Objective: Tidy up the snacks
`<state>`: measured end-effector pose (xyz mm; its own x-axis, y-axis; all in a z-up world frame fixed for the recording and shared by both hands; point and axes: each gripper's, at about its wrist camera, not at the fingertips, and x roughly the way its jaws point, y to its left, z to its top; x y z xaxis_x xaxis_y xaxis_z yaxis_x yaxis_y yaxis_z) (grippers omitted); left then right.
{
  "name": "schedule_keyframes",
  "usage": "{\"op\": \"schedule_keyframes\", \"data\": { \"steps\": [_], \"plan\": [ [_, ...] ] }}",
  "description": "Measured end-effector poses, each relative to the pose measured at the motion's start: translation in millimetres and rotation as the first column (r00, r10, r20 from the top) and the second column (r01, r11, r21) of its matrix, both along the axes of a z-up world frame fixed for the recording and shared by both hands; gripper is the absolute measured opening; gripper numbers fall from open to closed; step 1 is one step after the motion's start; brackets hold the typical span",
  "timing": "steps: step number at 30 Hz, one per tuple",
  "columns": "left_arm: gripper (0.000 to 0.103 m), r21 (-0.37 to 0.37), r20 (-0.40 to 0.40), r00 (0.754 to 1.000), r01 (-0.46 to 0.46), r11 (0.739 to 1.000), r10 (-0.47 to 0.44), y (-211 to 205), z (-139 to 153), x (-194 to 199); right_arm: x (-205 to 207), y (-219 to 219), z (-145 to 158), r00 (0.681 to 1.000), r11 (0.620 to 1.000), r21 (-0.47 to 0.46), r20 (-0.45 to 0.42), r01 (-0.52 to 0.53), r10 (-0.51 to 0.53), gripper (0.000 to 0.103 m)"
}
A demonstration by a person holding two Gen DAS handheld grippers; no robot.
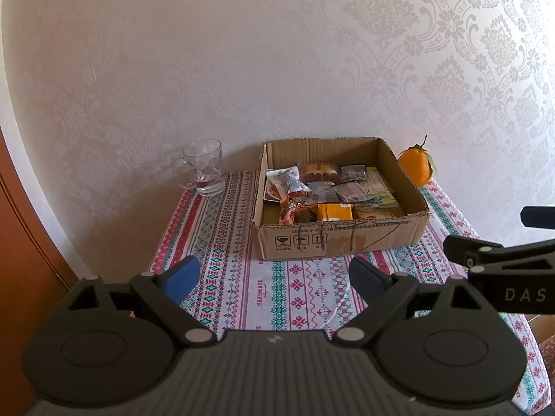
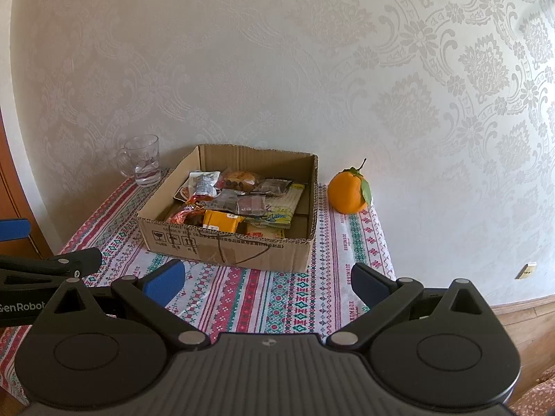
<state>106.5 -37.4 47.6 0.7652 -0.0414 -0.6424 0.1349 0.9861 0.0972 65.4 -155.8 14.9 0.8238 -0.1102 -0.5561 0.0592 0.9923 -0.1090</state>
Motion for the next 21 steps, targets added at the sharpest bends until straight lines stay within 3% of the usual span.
{"op": "schedule_keyframes", "data": {
  "steps": [21],
  "plan": [
    [0.093,-0.004,0.006,1.000,0.007,1.000,-0.007,1.4,2.8,-1.8,-3.6,1.4,2.5,1.000,1.000,-0.004,0.013,0.009,-0.009,0.103]
  ]
}}
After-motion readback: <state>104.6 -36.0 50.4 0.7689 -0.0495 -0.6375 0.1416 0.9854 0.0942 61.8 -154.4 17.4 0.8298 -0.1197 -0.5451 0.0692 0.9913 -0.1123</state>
